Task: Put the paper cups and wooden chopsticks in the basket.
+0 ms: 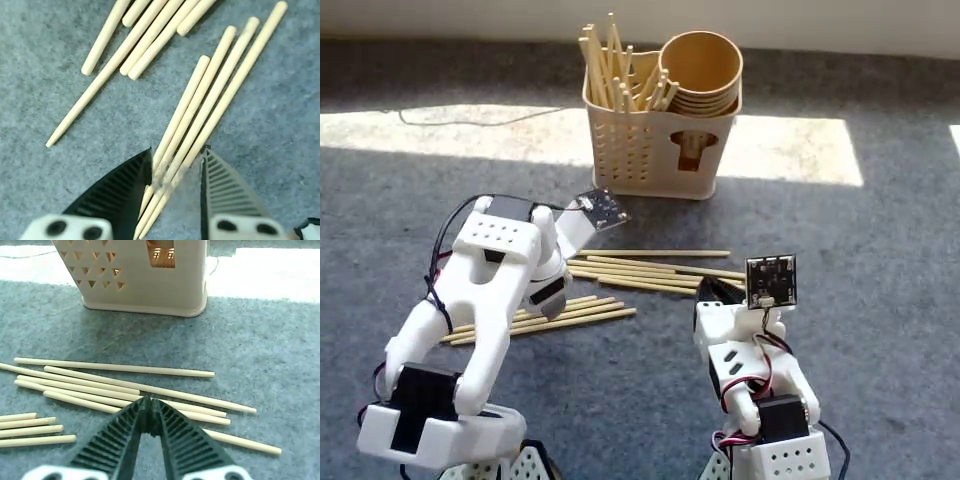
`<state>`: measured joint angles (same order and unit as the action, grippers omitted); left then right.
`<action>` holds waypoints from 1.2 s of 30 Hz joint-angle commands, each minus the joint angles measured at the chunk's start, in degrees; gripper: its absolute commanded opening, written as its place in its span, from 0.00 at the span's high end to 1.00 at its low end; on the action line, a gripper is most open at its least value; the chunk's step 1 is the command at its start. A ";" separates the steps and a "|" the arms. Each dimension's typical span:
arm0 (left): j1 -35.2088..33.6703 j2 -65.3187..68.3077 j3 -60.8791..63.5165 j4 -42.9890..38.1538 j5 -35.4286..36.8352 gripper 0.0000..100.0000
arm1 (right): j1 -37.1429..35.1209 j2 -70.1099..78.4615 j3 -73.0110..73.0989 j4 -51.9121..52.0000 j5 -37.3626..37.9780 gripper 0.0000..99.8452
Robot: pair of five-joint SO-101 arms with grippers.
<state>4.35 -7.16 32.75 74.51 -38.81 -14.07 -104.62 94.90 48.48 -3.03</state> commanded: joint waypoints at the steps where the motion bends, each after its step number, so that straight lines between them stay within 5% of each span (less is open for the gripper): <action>1: -0.57 0.75 0.31 -4.48 -0.18 0.83 | 0.13 -0.66 -0.13 -0.84 -0.09 0.99; 11: -0.84 13.85 -2.86 -9.76 -0.18 0.83 | 0.13 -0.66 -0.13 -0.84 -0.09 0.99; 17: -0.40 16.22 -6.64 -6.77 -0.18 0.94 | 0.13 -0.66 -0.13 -0.84 -0.09 0.99; 36: 0.48 -2.15 -7.52 7.21 -0.18 0.99 | 0.13 -0.66 -0.13 -0.84 -0.09 0.99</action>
<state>4.53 -3.03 27.38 78.55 -38.90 -14.07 -104.62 94.90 48.48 -3.03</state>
